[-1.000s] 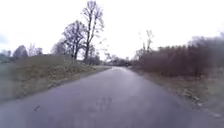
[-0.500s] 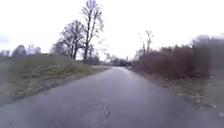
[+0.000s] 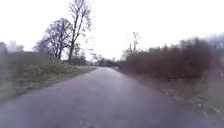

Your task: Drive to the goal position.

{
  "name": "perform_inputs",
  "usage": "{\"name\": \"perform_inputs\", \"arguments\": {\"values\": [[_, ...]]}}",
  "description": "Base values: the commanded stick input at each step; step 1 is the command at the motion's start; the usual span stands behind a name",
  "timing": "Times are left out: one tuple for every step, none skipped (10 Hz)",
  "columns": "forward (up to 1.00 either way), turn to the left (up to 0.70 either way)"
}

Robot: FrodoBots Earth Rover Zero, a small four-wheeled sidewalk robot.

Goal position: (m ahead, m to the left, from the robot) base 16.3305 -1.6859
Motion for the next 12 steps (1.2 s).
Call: {"name": "perform_inputs", "arguments": {"values": [[1.0,0.0],[1.0,0.0],[1.0,0.0],[1.0,0.0],[1.0,0.0],[1.0,0.0],[1.0,0.0],[1.0,0.0],[1.0,0.0],[1.0,0.0],[1.0,0.0],[1.0,0.0]]}}
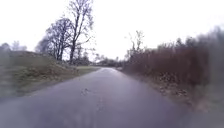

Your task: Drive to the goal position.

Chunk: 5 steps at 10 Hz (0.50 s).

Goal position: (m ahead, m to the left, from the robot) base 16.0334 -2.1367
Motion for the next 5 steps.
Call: {"name": "perform_inputs", "arguments": {"values": [[1.0,0.0],[1.0,0.0],[1.0,0.0],[1.0,0.0],[1.0,0.0]]}}
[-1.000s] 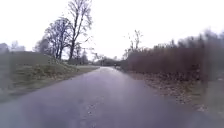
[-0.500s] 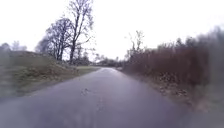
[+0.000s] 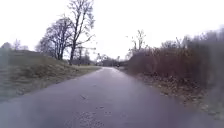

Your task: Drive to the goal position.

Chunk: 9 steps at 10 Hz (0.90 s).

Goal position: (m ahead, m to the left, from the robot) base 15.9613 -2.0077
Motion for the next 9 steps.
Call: {"name": "perform_inputs", "arguments": {"values": [[1.0,0.0],[1.0,0.0],[1.0,0.0],[1.0,0.0],[1.0,0.0],[1.0,0.0],[1.0,0.0],[1.0,0.0],[1.0,0.0]]}}
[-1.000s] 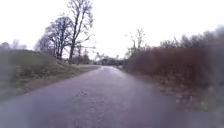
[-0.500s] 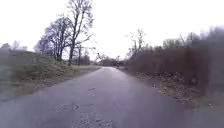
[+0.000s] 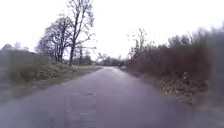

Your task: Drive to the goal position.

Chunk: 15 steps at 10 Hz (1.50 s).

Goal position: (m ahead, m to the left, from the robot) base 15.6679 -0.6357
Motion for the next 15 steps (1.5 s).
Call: {"name": "perform_inputs", "arguments": {"values": [[1.0,0.0],[1.0,0.0],[1.0,0.0],[1.0,0.0],[1.0,0.0],[1.0,0.0],[1.0,0.0],[1.0,-0.26],[1.0,-0.4],[1.0,-0.4],[1.0,-0.33],[1.0,-0.17],[1.0,-0.01],[1.0,0.0],[1.0,0.0]]}}
